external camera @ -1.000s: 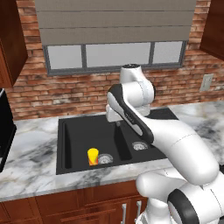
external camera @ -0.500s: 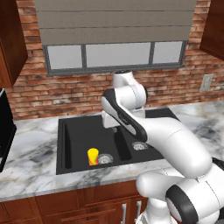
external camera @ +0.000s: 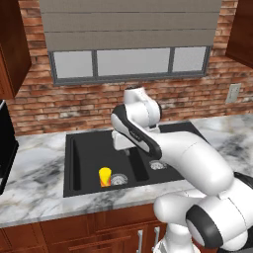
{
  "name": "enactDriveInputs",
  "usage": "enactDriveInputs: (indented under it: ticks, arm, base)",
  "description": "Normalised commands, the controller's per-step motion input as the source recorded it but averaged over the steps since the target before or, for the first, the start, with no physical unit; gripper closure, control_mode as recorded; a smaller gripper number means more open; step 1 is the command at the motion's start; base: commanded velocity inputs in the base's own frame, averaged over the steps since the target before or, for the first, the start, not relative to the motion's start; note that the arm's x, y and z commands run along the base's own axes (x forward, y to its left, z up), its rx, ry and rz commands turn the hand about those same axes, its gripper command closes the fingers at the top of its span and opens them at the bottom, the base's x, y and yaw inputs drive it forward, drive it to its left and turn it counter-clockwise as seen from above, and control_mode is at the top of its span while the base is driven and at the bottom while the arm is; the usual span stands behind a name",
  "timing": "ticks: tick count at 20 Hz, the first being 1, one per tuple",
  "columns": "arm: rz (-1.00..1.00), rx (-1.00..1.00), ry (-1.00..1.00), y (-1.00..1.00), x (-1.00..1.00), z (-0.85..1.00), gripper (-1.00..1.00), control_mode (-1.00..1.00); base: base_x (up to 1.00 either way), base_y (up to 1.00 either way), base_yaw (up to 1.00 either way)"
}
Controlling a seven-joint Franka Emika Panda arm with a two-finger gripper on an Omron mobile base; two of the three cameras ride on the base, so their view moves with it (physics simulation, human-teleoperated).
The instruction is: Move any existing items from the left basin to the right basin for drying. Then move the mug from the counter to the left basin of the sink for washing.
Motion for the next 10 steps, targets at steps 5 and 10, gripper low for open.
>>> enactDriveInputs:
  ticks: [5, 10]
  arm:
    - [0.0, 0.0, 0.03, 0.03, 0.01, -0.25, -1.0, -1.0]
    - [0.0, 0.0, 0.01, 0.1, 0.12, -0.24, -1.0, -1.0]
  base:
    - [0.0, 0.0, 0.0]
    - [0.0, 0.0, 0.0]
